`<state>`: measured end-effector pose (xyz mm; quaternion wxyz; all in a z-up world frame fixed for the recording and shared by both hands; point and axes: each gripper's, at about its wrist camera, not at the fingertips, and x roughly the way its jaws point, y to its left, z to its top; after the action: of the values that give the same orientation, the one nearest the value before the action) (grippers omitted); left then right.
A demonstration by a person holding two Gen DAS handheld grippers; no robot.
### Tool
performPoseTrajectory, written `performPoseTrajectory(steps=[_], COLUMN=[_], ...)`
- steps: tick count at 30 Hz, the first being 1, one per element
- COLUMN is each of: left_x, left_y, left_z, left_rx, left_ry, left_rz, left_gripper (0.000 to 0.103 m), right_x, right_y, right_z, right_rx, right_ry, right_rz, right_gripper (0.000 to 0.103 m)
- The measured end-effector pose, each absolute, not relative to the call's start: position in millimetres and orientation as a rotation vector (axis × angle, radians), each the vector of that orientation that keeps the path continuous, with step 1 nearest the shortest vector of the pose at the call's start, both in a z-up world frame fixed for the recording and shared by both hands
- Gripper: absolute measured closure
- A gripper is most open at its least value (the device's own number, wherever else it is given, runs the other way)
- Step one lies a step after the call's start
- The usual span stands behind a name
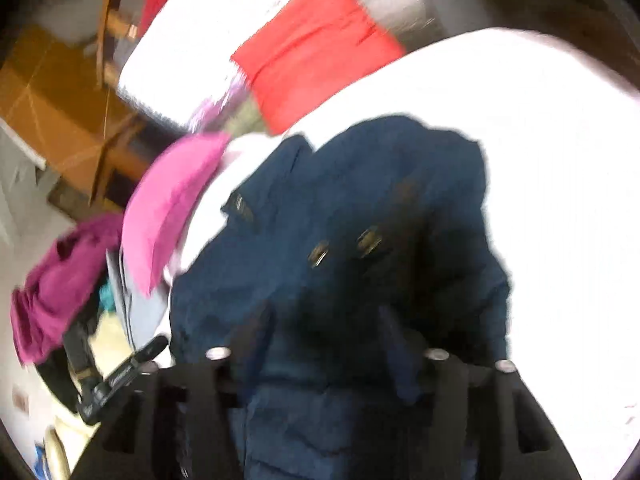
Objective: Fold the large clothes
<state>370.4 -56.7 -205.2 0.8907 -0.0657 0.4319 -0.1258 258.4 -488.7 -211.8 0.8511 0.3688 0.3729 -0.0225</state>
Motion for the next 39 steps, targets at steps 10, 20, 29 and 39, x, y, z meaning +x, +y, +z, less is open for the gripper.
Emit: performPoseTrajectory(steps=[10,20,29,39], left_x=[401,397,375,354], left_y=[-4,-15,-13,-84], left_z=[-256,-262,-207,-210], left_rx=[-0.217,-0.136,-0.110,0.060], left_ry=[1.068,1.082,0.922,0.884], left_rz=[-0.093,-0.055,-0.052,-0.273], left_gripper=[0.036,0.034,0.034,0.034], right_x=[254,267,245,264], right_y=[-530,-503,-505,-438], right_z=[-244,-241,-205,-211], right_rx=[0.835,0.653,0.673,0.529], right_ry=[0.851,0.886,0.790,0.851], right_rz=[-0.240,-0.282,-0.275,-0.048], right_gripper=[0.036,0.055,0.043,0.060])
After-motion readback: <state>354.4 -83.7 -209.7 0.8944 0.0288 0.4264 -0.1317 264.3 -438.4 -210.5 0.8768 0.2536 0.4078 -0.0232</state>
